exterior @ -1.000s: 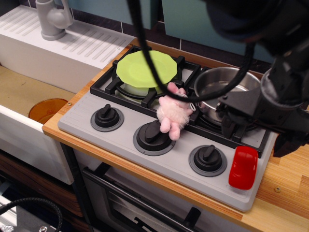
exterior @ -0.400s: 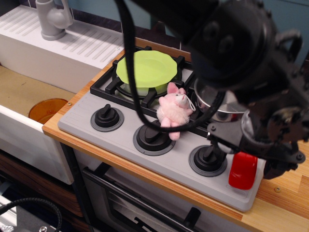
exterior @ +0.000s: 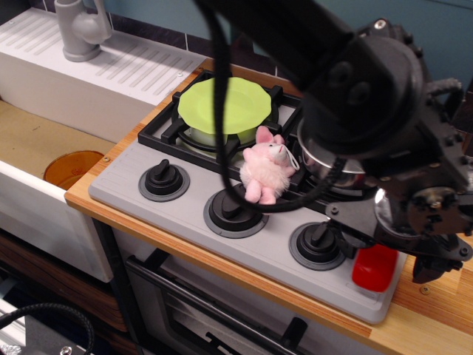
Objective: End effector reaching salmon
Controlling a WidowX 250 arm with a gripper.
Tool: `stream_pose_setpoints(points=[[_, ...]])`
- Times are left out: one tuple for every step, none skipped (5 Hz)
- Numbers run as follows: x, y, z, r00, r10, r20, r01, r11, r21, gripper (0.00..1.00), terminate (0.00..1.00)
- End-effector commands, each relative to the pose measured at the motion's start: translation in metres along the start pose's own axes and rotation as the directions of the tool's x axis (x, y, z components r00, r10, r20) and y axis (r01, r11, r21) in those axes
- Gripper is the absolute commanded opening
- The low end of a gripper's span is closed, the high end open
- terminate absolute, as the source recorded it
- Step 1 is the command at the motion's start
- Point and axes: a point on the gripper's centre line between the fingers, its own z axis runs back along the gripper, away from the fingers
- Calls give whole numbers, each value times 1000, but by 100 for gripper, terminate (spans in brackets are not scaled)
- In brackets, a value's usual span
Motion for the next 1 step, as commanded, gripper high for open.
stream_pose_setpoints(points=[[9, -2, 2, 1000, 11, 17, -11, 1000, -6, 100, 100]])
